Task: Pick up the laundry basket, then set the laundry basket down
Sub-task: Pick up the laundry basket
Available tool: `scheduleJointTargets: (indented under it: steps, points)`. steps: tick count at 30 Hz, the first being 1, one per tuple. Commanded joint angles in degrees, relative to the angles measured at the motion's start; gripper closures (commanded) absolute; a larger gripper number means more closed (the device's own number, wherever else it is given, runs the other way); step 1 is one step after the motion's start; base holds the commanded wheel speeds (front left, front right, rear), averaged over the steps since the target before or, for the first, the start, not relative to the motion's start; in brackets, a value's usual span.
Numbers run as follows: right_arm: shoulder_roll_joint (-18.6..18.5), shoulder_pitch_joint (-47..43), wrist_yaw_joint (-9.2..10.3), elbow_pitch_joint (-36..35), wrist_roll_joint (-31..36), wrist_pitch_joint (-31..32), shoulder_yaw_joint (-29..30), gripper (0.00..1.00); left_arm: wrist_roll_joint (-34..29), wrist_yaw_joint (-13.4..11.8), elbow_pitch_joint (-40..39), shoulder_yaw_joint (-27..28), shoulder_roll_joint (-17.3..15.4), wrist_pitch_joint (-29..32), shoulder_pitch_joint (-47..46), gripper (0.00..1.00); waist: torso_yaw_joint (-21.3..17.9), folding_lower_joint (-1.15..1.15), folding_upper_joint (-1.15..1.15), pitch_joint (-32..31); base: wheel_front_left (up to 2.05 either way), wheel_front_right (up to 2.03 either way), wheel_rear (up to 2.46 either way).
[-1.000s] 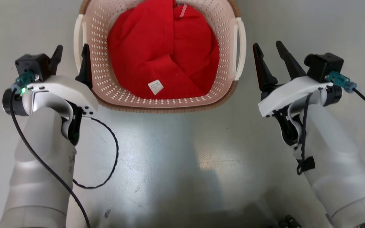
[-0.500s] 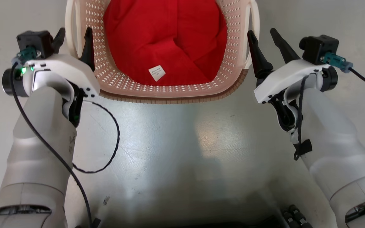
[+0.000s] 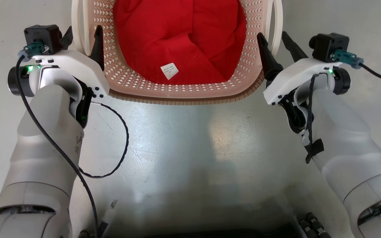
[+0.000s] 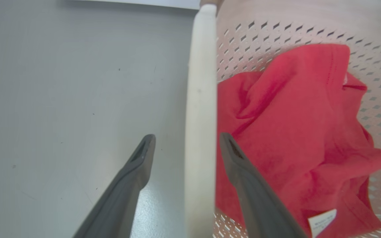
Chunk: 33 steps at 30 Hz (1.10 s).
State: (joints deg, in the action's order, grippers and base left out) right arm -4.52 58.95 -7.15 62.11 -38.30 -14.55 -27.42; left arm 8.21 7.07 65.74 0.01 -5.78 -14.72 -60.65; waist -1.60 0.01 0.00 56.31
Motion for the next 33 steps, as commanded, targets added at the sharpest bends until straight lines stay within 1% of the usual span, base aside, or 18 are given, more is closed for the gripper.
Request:
scheduleJointTargets:
  steps: [1,5,6,7,8,9,10,11,24,28,33]
  points:
    - [1.3,-1.6,-0.34,-0.1,-0.8,-0.4,-1.2,0.00,0.8,0.2,-0.2,0.6,-2.0,-0.3,0.9,0.00,-0.1,0.00,0.00,0.0,0.00,0.00,0.00]
    - [1.4,-1.3,-0.34,0.4,-2.2,-0.4,-2.1,0.00,1.1,0.3,0.8,0.2,-2.2,-0.3,0.7,0.00,-0.3,0.00,0.00,0.0,0.00,0.00,0.00]
    - [1.4,-1.2,-0.34,0.8,-2.6,-0.4,-2.4,0.00,1.2,0.3,1.2,0.1,-2.2,-0.3,0.6,0.02,-0.4,0.00,0.00,-0.1,0.00,0.00,0.00]
    - [1.4,-1.1,-0.34,1.3,-3.0,-0.4,-2.8,0.00,1.3,0.3,1.8,0.0,-2.2,-0.3,0.5,0.18,-0.5,0.00,0.00,-0.1,0.00,0.00,0.00]
    - [1.5,-1.0,-0.34,1.5,-3.4,-0.4,-3.2,0.02,1.5,0.3,2.3,-0.1,-2.2,-0.3,0.3,0.51,-0.6,0.00,0.00,-0.1,0.00,0.00,0.00]
    - [1.5,-0.9,-0.34,1.7,-3.7,-0.4,-3.5,0.50,1.5,0.3,2.6,-0.2,-2.2,-0.3,0.2,0.76,-0.7,0.00,0.00,-0.1,0.00,0.00,0.00]
    - [1.5,-0.9,-0.34,1.8,-4.1,-0.4,-3.8,0.67,1.7,0.3,2.9,-0.3,-2.2,-0.3,0.1,1.00,-0.8,0.00,0.00,-0.1,0.00,0.00,0.00]
    - [1.5,-0.8,-0.34,1.9,-4.5,-0.4,-4.0,1.00,1.9,0.3,3.3,-0.3,-2.2,-0.3,0.0,1.00,-0.8,0.00,0.00,-0.2,0.00,0.00,0.00]
    - [1.6,-1.3,-0.34,1.4,-6.5,-0.4,-5.5,1.00,2.9,0.4,3.4,-1.5,-2.4,-0.3,0.7,1.00,-1.4,0.00,0.00,-2.5,0.00,0.00,0.00]
    - [1.3,-2.4,-0.34,1.2,-6.8,-0.4,-5.4,1.00,3.1,0.4,3.3,-1.9,-2.0,-0.3,2.2,1.00,-1.5,0.00,0.00,-4.6,0.00,0.00,0.00]
    - [1.3,-4.6,-0.34,1.9,-8.0,-0.4,-6.9,1.00,3.4,0.4,4.2,-2.6,-1.3,-0.3,4.7,1.00,-1.8,0.00,0.00,-8.5,0.00,0.00,0.00]
